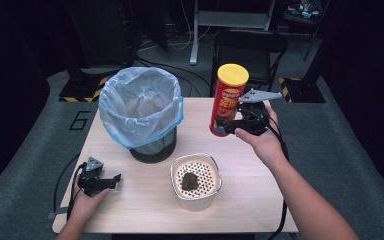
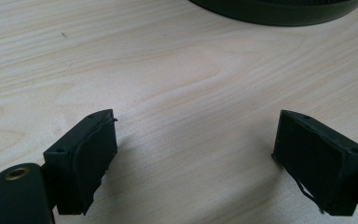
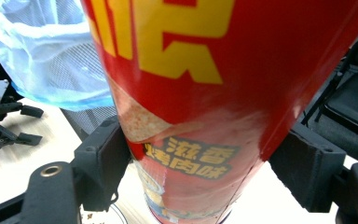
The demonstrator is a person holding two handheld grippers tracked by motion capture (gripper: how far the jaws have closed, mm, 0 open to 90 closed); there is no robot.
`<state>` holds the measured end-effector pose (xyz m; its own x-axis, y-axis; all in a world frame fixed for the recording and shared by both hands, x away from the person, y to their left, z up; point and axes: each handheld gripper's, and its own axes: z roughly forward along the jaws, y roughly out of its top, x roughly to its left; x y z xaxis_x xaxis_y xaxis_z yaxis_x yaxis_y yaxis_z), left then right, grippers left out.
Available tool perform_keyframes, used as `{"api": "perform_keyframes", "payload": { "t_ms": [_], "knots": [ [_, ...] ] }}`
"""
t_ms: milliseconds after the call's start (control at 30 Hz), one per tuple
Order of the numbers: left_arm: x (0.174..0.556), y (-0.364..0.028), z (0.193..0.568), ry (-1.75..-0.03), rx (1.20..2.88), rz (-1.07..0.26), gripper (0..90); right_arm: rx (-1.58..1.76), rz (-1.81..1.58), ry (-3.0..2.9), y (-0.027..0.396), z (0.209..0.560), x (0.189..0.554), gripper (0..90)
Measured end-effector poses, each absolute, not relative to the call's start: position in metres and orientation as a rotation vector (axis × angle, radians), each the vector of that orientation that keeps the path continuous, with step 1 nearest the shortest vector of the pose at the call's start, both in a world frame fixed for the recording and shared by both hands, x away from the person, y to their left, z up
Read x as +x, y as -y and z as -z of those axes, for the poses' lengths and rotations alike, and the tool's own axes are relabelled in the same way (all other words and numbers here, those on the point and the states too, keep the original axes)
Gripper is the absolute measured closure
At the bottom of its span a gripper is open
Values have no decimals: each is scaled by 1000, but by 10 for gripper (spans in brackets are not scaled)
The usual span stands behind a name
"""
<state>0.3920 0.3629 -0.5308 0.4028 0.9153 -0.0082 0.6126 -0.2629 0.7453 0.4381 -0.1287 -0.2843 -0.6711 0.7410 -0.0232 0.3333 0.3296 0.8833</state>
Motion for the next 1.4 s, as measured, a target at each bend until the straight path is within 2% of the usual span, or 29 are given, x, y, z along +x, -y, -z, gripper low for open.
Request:
{"api": "perform_keyframes", "payload": {
  "t_ms": [900,1400],
  "knots": [
    [392,-363,531,-1299,1979,-578,131,795,-1387,-2218,66,222,445,234],
    [392,-363,531,-1300,1979,-578,131,737,-1400,-2235,21,198,451,234]
  ]
}}
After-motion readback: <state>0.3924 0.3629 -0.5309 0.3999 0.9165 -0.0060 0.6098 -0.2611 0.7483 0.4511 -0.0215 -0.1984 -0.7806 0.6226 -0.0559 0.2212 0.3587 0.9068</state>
